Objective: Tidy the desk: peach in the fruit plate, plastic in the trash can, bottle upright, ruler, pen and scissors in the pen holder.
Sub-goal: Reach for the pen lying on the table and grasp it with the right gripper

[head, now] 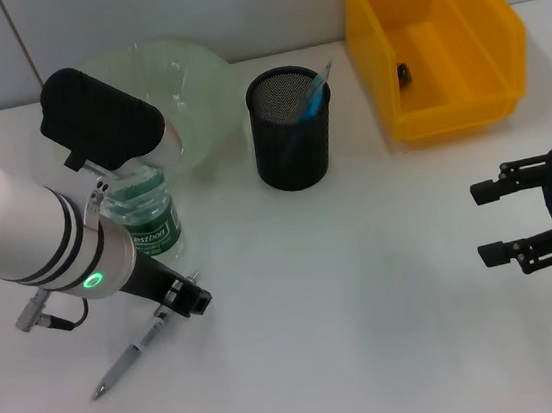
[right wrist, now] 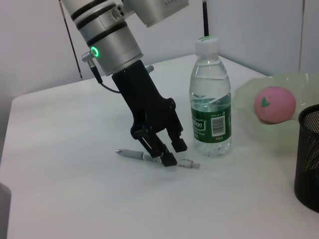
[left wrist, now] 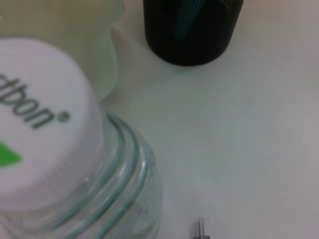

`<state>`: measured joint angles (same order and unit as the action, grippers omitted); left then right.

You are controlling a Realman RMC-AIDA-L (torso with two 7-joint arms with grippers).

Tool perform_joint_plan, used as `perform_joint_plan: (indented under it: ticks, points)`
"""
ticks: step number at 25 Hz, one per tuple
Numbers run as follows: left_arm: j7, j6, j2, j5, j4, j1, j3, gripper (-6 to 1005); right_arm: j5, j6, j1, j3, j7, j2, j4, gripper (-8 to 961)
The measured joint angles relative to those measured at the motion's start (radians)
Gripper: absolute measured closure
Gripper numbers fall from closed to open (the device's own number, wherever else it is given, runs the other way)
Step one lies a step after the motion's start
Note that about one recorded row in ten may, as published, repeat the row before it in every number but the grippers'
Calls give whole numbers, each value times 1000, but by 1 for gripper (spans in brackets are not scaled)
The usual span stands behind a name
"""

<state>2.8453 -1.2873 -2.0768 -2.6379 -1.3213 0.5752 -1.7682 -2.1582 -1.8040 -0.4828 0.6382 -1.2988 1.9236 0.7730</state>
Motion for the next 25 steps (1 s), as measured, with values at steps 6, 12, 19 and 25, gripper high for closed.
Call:
perform_joint_plan:
  ticks: [6,12,19,25]
  points:
    - [6,0,1,-9,12,0,3,507,0,0,0,0,-1,0,0,168]
    - [-3,7,1,-8,42,7,8,509,0,0,-1,0,-1,0,0,168]
    - [-12,13,0,-9,58,11,10,511,0,0,-1,2,-1,0,0,168]
    - [-17,16,-2,-9,79,25,10,512,0,-2,0,2,-1,0,0,168]
